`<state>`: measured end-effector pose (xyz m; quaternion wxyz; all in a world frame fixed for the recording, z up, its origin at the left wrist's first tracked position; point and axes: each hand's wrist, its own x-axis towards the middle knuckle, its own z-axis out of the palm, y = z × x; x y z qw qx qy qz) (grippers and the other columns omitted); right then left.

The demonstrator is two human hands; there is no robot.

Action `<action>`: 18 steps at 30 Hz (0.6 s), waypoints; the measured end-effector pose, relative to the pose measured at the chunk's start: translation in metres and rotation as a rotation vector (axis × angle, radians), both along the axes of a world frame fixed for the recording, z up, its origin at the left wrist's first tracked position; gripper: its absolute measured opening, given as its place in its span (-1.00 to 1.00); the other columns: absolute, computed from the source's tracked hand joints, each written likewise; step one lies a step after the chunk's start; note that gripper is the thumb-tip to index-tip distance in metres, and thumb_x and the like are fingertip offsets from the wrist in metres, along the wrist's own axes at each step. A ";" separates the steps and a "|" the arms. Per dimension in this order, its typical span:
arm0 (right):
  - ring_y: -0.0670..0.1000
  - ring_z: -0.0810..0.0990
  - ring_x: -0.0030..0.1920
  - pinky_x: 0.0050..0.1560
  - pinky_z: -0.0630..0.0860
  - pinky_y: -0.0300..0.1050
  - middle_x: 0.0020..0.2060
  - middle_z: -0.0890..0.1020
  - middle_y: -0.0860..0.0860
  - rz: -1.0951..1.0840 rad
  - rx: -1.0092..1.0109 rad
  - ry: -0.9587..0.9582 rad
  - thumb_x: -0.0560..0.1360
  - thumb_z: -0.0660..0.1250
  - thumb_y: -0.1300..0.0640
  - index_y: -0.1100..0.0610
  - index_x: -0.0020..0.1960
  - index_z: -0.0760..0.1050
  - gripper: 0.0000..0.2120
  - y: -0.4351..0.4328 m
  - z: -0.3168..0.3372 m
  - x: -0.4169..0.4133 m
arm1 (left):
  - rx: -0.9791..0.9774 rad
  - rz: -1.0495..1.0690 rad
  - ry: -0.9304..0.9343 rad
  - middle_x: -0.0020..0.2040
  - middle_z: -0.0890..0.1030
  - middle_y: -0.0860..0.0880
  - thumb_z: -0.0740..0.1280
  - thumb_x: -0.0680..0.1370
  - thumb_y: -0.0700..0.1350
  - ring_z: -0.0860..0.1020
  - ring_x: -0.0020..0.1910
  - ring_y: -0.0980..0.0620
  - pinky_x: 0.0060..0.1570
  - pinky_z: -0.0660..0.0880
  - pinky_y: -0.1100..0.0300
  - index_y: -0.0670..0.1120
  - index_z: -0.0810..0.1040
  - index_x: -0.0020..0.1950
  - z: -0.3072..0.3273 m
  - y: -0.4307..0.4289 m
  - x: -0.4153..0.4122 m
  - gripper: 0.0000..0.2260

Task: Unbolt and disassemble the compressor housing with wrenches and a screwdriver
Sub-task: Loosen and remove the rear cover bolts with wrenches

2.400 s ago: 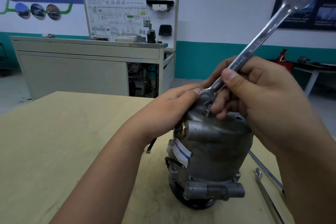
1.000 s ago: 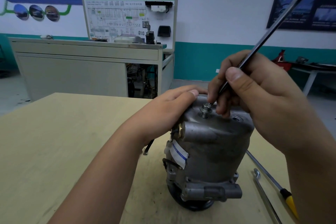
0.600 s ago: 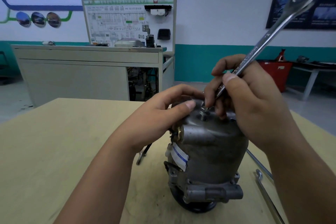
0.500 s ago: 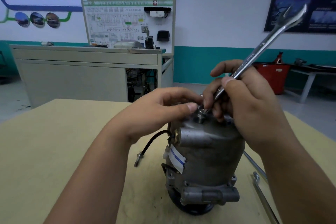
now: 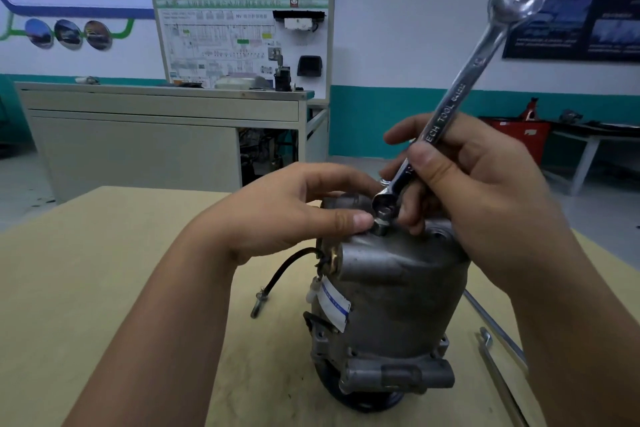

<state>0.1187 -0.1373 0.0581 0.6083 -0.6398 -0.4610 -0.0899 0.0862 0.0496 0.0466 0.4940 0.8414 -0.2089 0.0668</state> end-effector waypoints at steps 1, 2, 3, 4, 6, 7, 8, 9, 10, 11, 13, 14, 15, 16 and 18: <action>-0.07 0.53 -0.53 -0.50 0.50 -0.24 -0.26 0.61 0.07 0.002 0.015 0.003 0.58 0.14 0.28 0.09 -0.07 0.46 -0.84 0.001 0.000 -0.001 | -0.005 -0.019 0.003 0.05 0.64 0.13 0.44 0.33 0.07 0.57 0.15 0.13 0.19 0.51 0.06 0.21 0.62 0.00 -0.001 0.000 -0.001 -0.75; -0.06 0.52 -0.55 -0.52 0.49 -0.24 -0.28 0.62 0.06 0.003 0.028 0.015 0.57 0.15 0.28 0.11 -0.09 0.45 -0.84 0.002 0.000 -0.001 | -0.009 -0.036 0.007 0.06 0.63 0.15 0.43 0.33 0.07 0.57 0.15 0.15 0.17 0.52 0.11 0.22 0.61 0.01 -0.002 0.000 -0.002 -0.75; -0.06 0.52 -0.55 -0.53 0.49 -0.23 -0.30 0.63 0.05 0.007 0.037 0.031 0.57 0.14 0.29 0.13 -0.11 0.44 -0.85 0.002 0.000 0.000 | -0.014 -0.049 0.009 0.06 0.63 0.16 0.43 0.33 0.07 0.57 0.14 0.15 0.16 0.52 0.15 0.22 0.60 0.01 -0.003 0.000 -0.003 -0.74; -0.06 0.52 -0.55 -0.53 0.50 -0.24 -0.32 0.63 0.04 0.018 0.047 0.052 0.57 0.14 0.29 0.14 -0.11 0.43 -0.86 0.003 0.000 0.000 | -0.019 -0.055 0.008 0.06 0.63 0.17 0.43 0.33 0.07 0.57 0.14 0.16 0.15 0.51 0.17 0.23 0.60 0.01 -0.004 0.000 -0.003 -0.74; -0.06 0.54 -0.52 -0.49 0.51 -0.24 -0.36 0.62 0.03 0.061 0.059 0.089 0.54 0.15 0.24 0.17 -0.09 0.42 -0.91 0.002 0.000 0.000 | -0.024 -0.055 0.001 0.05 0.63 0.16 0.43 0.33 0.07 0.57 0.14 0.14 0.16 0.51 0.16 0.22 0.60 0.01 -0.004 0.000 -0.002 -0.74; -0.06 0.54 -0.50 -0.47 0.51 -0.25 -0.36 0.61 0.03 0.083 0.059 0.101 0.51 0.16 0.18 0.17 -0.08 0.42 -0.91 0.001 0.000 0.001 | -0.021 -0.054 -0.005 0.04 0.63 0.15 0.43 0.33 0.07 0.57 0.15 0.13 0.16 0.51 0.14 0.22 0.60 0.01 -0.004 0.000 -0.002 -0.74; -0.06 0.54 -0.48 -0.46 0.51 -0.25 -0.37 0.60 0.02 0.100 0.055 0.111 0.50 0.17 0.13 0.16 -0.07 0.43 -0.88 0.001 0.000 0.001 | -0.015 -0.055 -0.010 0.05 0.62 0.14 0.43 0.34 0.06 0.57 0.15 0.12 0.16 0.51 0.12 0.21 0.60 0.02 -0.004 0.000 -0.001 -0.74; -0.07 0.53 -0.48 -0.46 0.49 -0.26 -0.38 0.59 0.01 0.104 0.047 0.113 0.50 0.18 0.08 0.14 -0.06 0.43 -0.86 0.001 0.000 0.001 | -0.011 -0.059 -0.013 0.06 0.62 0.12 0.43 0.35 0.06 0.57 0.15 0.10 0.16 0.51 0.10 0.19 0.60 0.03 -0.004 0.000 -0.001 -0.74; -0.08 0.52 -0.47 -0.46 0.48 -0.27 -0.39 0.58 -0.01 0.090 0.038 0.111 0.50 0.19 0.05 0.12 -0.05 0.44 -0.85 0.000 0.000 0.001 | -0.009 -0.062 -0.012 0.07 0.62 0.10 0.43 0.36 0.06 0.57 0.15 0.08 0.17 0.51 0.06 0.17 0.60 0.04 -0.004 0.000 -0.001 -0.74; -0.10 0.50 -0.48 -0.47 0.46 -0.28 -0.39 0.58 -0.02 0.067 0.029 0.103 0.49 0.19 0.03 0.09 -0.04 0.45 -0.84 0.000 -0.001 0.002 | -0.009 -0.062 -0.011 0.09 0.62 0.08 0.43 0.36 0.05 0.57 0.16 0.06 0.19 0.50 0.02 0.16 0.60 0.05 -0.004 0.000 -0.002 -0.73; -0.12 0.48 -0.48 -0.47 0.43 -0.30 -0.38 0.56 -0.03 0.034 0.030 0.095 0.51 0.19 0.05 0.07 -0.01 0.47 -0.85 0.001 -0.002 0.005 | 0.002 -0.057 -0.017 0.10 0.62 0.06 0.42 0.38 0.05 0.56 0.17 0.04 0.23 0.47 -0.06 0.14 0.59 0.07 -0.004 -0.001 -0.001 -0.73; -0.12 0.47 -0.48 -0.48 0.42 -0.30 -0.37 0.55 -0.02 0.033 0.041 0.099 0.54 0.20 0.07 0.07 0.00 0.48 -0.88 0.002 -0.002 0.006 | 0.012 -0.053 -0.022 0.10 0.61 0.07 0.41 0.38 0.06 0.56 0.18 0.05 0.24 0.46 -0.08 0.14 0.59 0.08 -0.004 -0.002 -0.001 -0.72; -0.12 0.47 -0.48 -0.48 0.41 -0.29 -0.34 0.54 -0.03 0.037 0.053 0.108 0.54 0.21 0.09 0.07 0.01 0.49 -0.88 0.002 -0.003 0.007 | 0.019 -0.049 -0.026 0.10 0.61 0.08 0.41 0.38 0.06 0.55 0.18 0.06 0.25 0.45 -0.10 0.14 0.59 0.08 -0.004 -0.002 -0.001 -0.72; -0.12 0.47 -0.49 -0.49 0.41 -0.28 -0.32 0.52 -0.03 0.049 0.068 0.126 0.53 0.21 0.09 0.06 0.03 0.50 -0.86 0.003 -0.003 0.008 | 0.021 -0.044 -0.027 0.09 0.62 0.09 0.41 0.38 0.07 0.55 0.18 0.08 0.24 0.45 -0.09 0.15 0.59 0.07 -0.004 -0.002 -0.001 -0.73; -0.11 0.48 -0.51 -0.52 0.41 -0.27 -0.33 0.52 -0.03 0.082 0.104 0.165 0.51 0.23 0.06 0.06 0.06 0.50 -0.83 0.004 -0.003 0.008 | 0.018 -0.042 -0.024 0.07 0.62 0.10 0.42 0.37 0.08 0.56 0.15 0.10 0.22 0.47 -0.06 0.18 0.59 0.05 -0.004 -0.001 -0.001 -0.74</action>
